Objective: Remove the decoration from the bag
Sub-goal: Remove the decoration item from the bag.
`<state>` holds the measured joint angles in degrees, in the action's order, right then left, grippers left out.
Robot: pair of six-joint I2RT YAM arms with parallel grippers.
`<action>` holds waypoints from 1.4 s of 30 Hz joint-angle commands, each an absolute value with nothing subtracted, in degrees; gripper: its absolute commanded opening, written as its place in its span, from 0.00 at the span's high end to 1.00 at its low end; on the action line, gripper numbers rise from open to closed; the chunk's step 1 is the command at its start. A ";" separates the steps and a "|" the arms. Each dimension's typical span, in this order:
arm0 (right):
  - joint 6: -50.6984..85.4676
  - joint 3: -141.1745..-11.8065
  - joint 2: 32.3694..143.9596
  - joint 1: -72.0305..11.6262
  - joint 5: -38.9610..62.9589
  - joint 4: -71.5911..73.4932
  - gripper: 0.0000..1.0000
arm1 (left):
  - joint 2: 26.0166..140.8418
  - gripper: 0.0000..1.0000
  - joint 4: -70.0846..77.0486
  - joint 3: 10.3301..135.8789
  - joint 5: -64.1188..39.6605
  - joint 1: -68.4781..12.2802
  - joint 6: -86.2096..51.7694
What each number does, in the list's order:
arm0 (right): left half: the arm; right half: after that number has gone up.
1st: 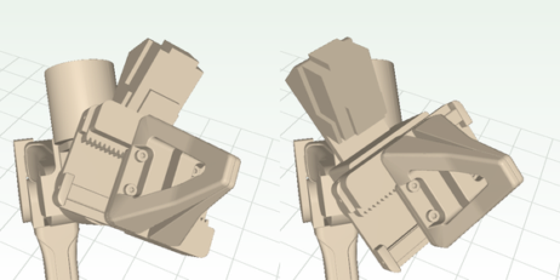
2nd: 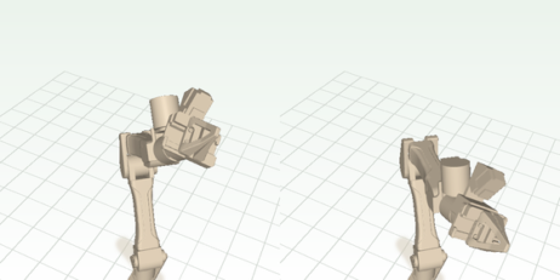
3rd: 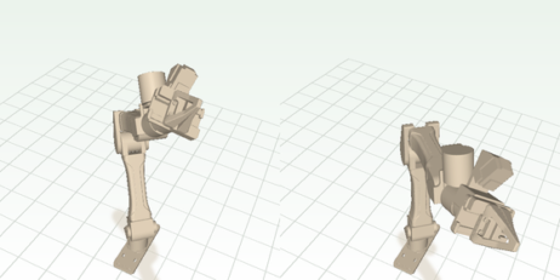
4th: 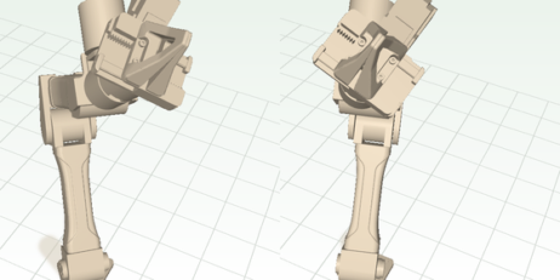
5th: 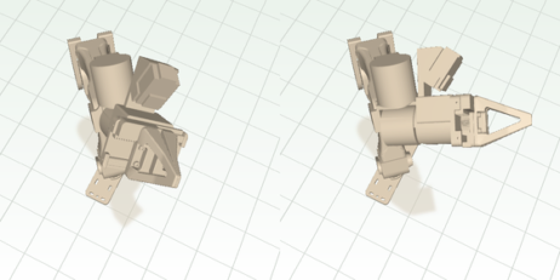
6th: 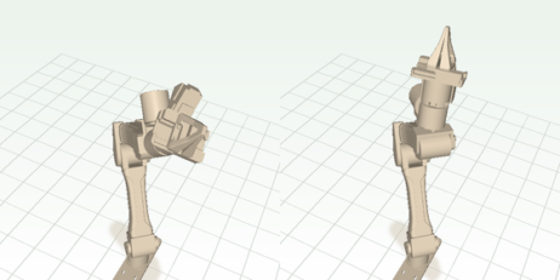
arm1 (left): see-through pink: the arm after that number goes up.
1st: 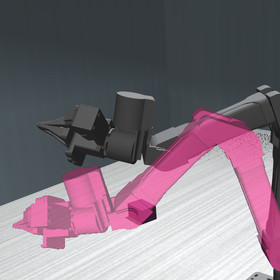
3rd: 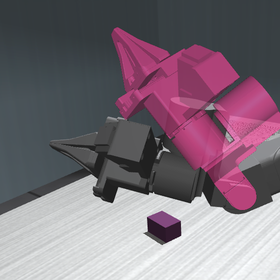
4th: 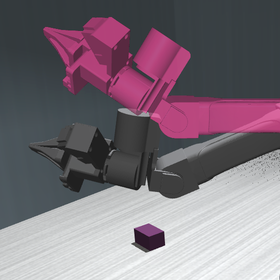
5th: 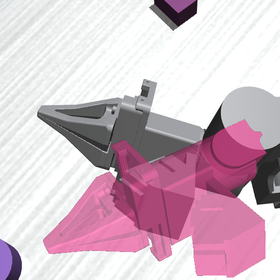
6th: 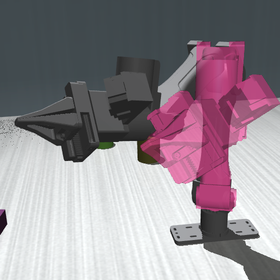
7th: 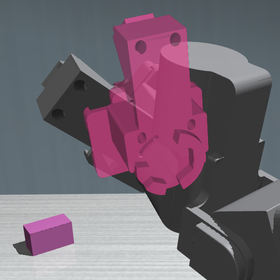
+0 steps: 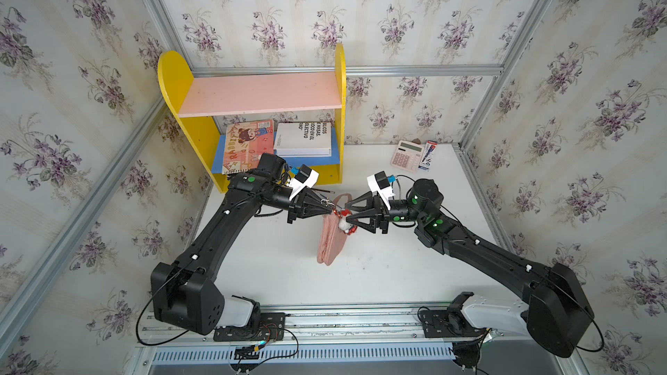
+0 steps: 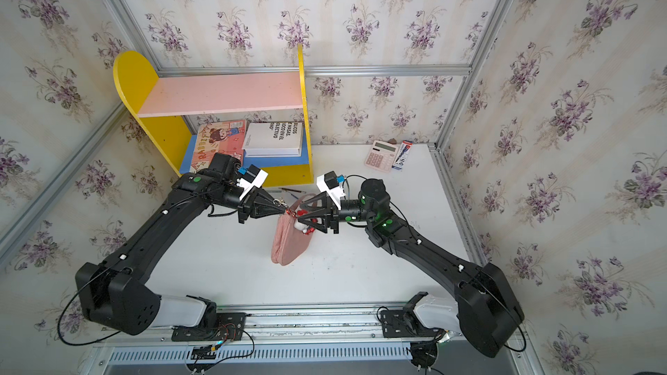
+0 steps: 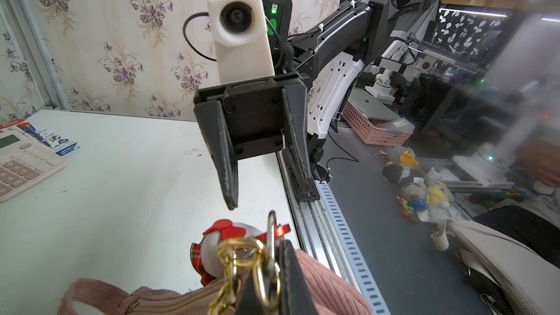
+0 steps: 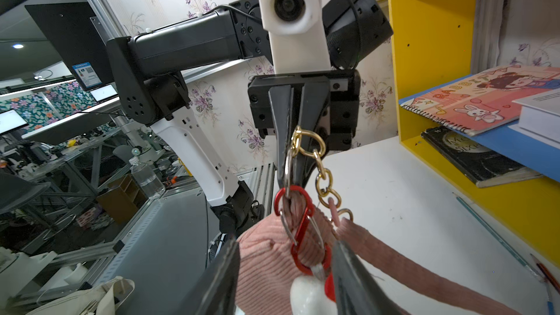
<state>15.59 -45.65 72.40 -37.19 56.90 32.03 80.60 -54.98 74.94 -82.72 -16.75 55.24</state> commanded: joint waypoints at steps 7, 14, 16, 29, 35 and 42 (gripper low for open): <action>19.07 -47.77 75.84 -38.34 60.06 33.13 0.44 | 82.50 1.00 -59.06 76.55 -81.52 -17.83 59.24; 23.40 -46.36 77.45 -39.17 61.95 38.49 0.44 | 82.18 1.00 -58.89 76.55 -80.94 -17.93 59.37; 24.49 -45.91 77.64 -39.24 61.95 40.21 0.45 | 82.18 1.00 -58.89 76.55 -80.94 -18.01 59.33; 25.42 -47.05 80.22 -39.22 61.62 41.18 0.54 | 82.17 1.00 -58.54 76.66 -80.69 -18.19 59.24; 25.17 -47.46 80.41 -39.31 60.96 40.10 0.57 | 82.13 1.00 -58.28 76.64 -80.36 -18.19 59.15; 25.09 -46.52 80.55 -39.29 60.16 39.29 0.57 | 81.83 1.00 -57.88 76.29 -79.72 -18.19 59.15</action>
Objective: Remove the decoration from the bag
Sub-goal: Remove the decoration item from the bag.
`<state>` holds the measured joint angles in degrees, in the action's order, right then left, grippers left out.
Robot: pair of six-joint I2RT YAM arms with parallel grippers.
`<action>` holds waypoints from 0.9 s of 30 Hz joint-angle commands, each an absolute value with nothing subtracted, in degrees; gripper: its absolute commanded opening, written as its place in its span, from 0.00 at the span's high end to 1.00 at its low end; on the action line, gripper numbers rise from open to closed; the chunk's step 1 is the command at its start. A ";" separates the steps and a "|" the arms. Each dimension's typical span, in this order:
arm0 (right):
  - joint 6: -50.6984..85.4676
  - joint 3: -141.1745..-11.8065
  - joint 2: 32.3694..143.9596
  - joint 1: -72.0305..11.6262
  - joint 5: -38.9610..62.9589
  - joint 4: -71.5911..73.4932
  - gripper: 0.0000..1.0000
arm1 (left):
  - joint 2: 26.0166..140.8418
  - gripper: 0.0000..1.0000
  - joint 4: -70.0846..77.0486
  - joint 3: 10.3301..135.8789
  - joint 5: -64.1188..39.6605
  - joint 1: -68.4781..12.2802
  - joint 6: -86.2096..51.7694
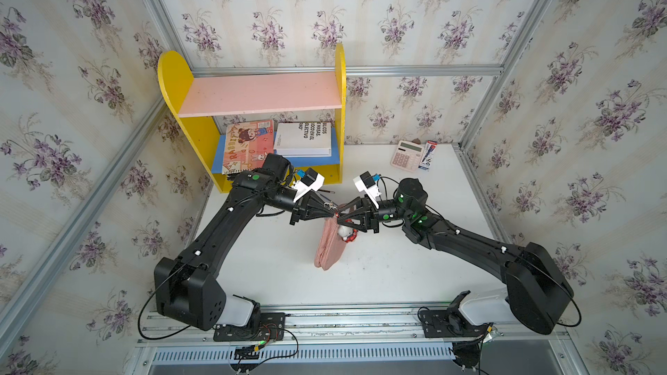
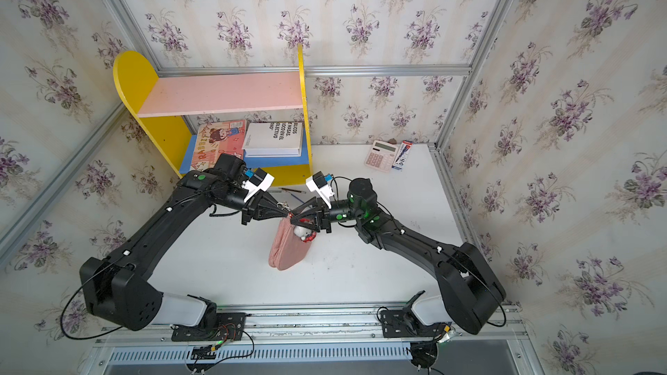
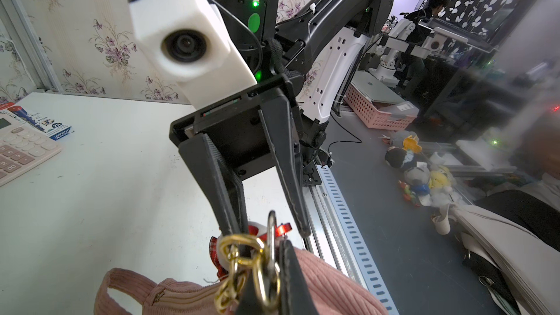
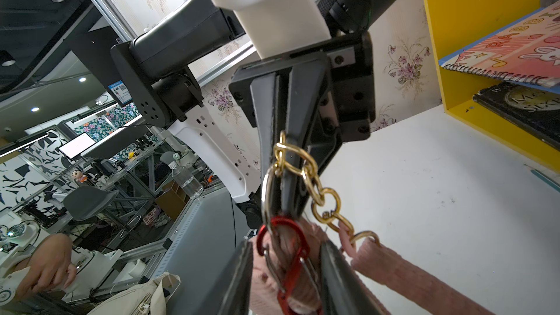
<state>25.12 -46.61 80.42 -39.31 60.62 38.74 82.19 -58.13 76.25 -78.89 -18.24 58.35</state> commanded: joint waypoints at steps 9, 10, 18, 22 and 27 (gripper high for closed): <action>25.51 -46.34 81.01 -39.30 60.29 39.68 0.60 | 81.79 1.00 -57.66 76.29 -79.58 -18.19 59.15; 25.58 -46.39 81.03 -39.36 60.29 39.64 0.60 | 81.74 1.00 -57.72 76.29 -79.55 -18.19 59.15; 26.47 -46.22 81.30 -39.26 59.41 40.45 0.65 | 81.51 1.00 -56.98 76.00 -79.53 -18.24 58.43; 26.79 -46.07 81.12 -39.27 58.53 40.87 0.68 | 81.56 1.00 -56.45 75.96 -79.62 -18.45 57.75; 27.06 -46.02 81.47 -39.27 57.42 40.69 0.71 | 79.62 1.00 -54.07 74.97 -78.79 -18.54 55.75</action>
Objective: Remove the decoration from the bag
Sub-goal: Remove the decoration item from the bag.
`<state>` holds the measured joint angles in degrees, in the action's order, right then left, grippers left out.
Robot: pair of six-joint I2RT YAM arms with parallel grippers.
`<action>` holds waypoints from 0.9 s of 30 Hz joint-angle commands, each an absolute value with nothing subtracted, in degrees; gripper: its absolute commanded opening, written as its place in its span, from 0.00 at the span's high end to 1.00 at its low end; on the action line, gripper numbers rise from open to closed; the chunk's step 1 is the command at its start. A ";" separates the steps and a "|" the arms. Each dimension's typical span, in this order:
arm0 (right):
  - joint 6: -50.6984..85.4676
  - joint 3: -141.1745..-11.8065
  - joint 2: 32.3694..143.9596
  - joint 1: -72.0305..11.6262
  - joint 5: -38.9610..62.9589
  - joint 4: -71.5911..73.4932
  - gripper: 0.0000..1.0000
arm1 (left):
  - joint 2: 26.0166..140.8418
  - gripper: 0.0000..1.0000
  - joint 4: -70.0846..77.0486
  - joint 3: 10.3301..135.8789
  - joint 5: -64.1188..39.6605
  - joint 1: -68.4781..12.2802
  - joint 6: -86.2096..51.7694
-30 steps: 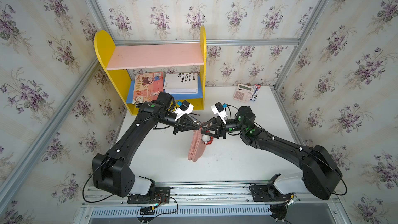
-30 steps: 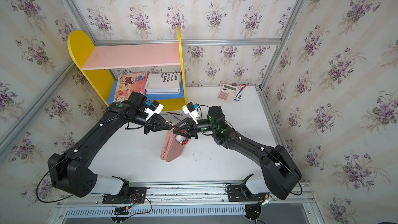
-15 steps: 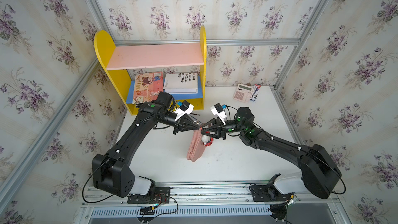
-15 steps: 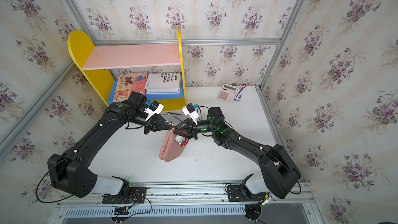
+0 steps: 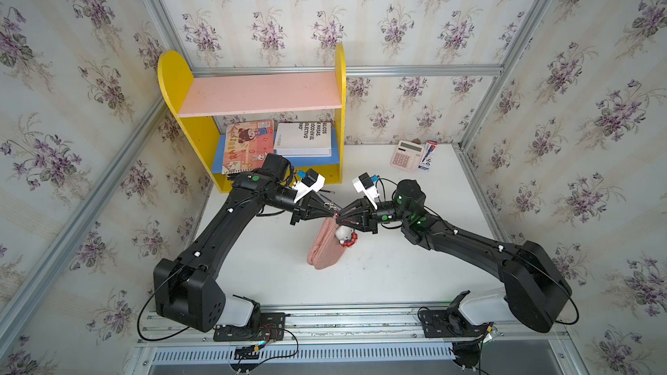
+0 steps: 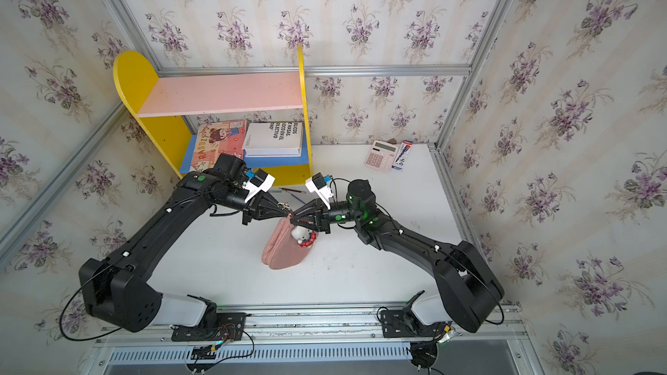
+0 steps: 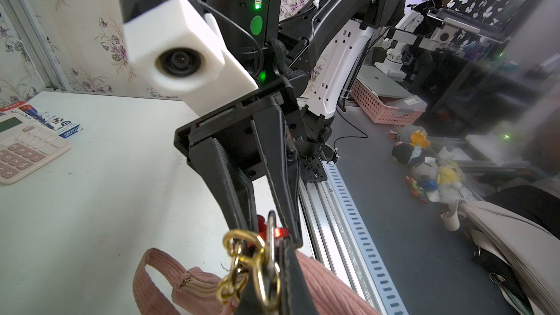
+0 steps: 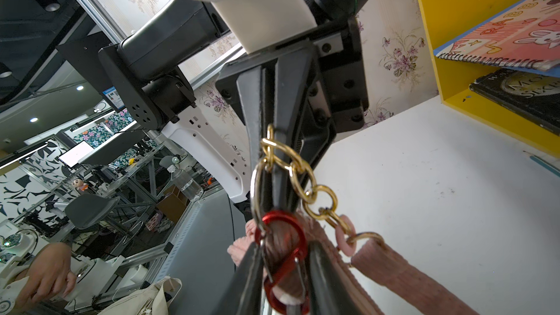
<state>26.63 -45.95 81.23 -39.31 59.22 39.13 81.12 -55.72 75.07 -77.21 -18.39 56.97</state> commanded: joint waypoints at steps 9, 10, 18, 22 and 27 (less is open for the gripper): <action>27.66 -46.08 81.64 -39.29 55.56 40.20 0.77 | 77.88 1.00 -52.91 74.10 -77.29 -18.54 54.38; 27.73 -46.14 81.64 -39.29 55.48 40.21 0.77 | 77.80 1.00 -52.89 74.02 -77.14 -18.54 54.32; 27.56 -46.60 82.05 -39.23 54.76 38.73 0.79 | 75.86 1.00 -46.14 71.77 -75.51 -18.53 50.22; 26.48 -47.20 81.99 -39.19 54.26 36.55 0.79 | 75.18 1.00 -44.98 71.52 -74.74 -18.54 49.38; 24.24 -49.21 82.50 -39.18 51.86 30.35 0.79 | 74.84 1.00 -44.71 71.12 -73.56 -18.54 49.18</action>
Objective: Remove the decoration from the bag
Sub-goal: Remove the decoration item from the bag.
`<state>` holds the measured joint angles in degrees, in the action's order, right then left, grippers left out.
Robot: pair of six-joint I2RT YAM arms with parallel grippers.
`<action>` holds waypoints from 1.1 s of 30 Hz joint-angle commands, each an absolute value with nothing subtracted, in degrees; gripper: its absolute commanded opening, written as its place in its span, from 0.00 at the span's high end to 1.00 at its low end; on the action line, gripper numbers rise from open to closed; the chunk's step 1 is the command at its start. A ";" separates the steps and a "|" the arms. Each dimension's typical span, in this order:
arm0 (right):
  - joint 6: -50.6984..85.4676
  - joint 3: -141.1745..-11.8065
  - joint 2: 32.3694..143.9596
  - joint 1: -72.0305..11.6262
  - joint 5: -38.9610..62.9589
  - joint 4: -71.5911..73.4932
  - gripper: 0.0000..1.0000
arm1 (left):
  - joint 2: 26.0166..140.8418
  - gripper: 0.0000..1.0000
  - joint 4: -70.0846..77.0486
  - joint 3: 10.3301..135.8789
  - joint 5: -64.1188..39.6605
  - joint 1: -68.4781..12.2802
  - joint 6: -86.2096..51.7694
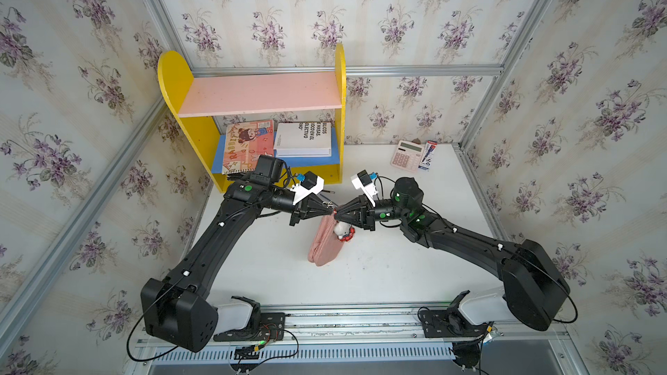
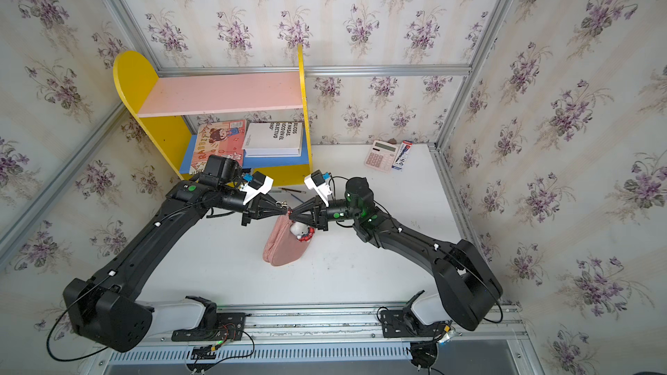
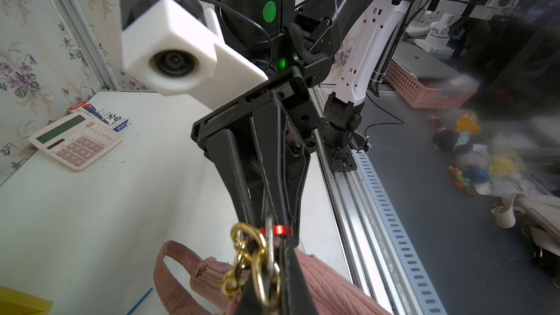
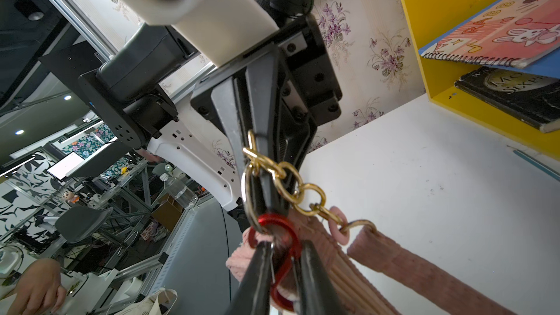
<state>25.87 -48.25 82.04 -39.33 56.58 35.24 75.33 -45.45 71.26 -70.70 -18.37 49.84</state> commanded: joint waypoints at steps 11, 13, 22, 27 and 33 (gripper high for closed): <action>22.47 -53.76 81.12 -39.20 46.02 17.71 0.81 | 73.59 1.00 -35.87 68.08 -66.00 -18.54 42.53; 22.06 -54.81 81.35 -39.20 43.69 14.90 0.81 | 73.06 1.00 -33.53 66.94 -64.32 -18.54 41.38; 22.71 -57.87 82.62 -39.20 40.91 10.68 0.82 | 73.03 1.00 -33.15 66.46 -59.85 -18.72 41.18; 22.53 -60.18 83.36 -39.20 38.95 7.85 0.83 | 73.00 1.00 -32.48 66.14 -58.54 -18.88 40.86; 23.66 -61.17 82.68 -39.20 37.52 6.04 0.83 | 72.04 1.00 -28.98 65.01 -55.37 -18.98 38.80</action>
